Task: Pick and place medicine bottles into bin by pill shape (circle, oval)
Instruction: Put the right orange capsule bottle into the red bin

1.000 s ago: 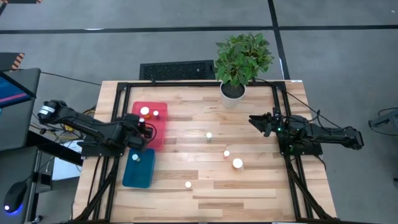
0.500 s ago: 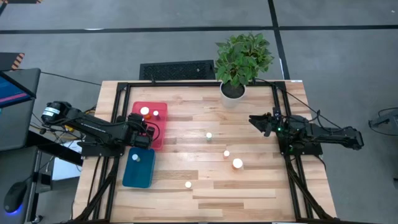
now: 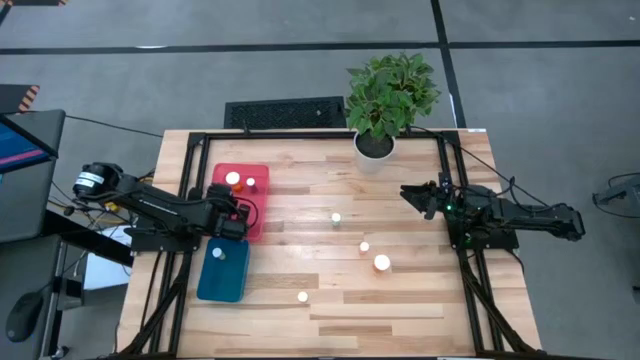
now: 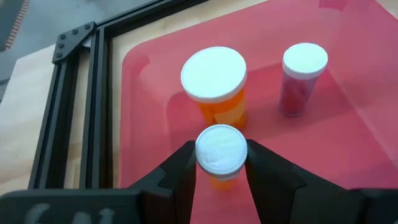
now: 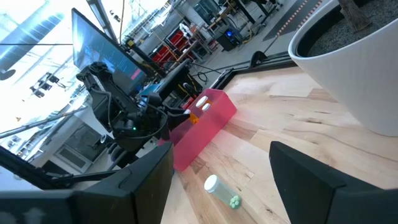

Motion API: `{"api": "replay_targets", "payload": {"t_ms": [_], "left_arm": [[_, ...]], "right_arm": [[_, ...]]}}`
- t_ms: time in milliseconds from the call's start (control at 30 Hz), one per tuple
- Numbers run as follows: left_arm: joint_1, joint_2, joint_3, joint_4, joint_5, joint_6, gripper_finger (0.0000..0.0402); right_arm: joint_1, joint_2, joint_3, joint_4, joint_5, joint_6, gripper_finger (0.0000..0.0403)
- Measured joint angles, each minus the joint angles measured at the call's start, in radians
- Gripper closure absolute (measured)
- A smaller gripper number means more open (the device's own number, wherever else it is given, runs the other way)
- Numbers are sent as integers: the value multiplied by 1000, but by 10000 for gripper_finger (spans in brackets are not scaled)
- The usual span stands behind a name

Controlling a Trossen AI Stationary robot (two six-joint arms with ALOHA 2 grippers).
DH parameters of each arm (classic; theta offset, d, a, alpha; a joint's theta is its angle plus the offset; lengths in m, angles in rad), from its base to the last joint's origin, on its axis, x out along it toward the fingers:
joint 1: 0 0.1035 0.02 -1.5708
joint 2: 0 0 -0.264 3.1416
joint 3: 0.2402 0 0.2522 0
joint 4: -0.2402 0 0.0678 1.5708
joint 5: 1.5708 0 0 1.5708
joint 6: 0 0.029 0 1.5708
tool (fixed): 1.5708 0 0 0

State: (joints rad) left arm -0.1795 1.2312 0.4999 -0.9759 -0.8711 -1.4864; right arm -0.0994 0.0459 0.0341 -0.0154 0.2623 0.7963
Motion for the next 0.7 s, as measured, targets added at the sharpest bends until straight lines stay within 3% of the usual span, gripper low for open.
{"api": "replay_targets", "payload": {"t_ms": [533, 700], "left_arm": [[0, 0, -7, 11, 1, -17, 283], [0, 0, -42, 25, 52, -53, 283]], "right_arm": [[0, 0, 0, 0, 0, -1, 127], [0, 0, 0, 0, 0, -1, 127]]}}
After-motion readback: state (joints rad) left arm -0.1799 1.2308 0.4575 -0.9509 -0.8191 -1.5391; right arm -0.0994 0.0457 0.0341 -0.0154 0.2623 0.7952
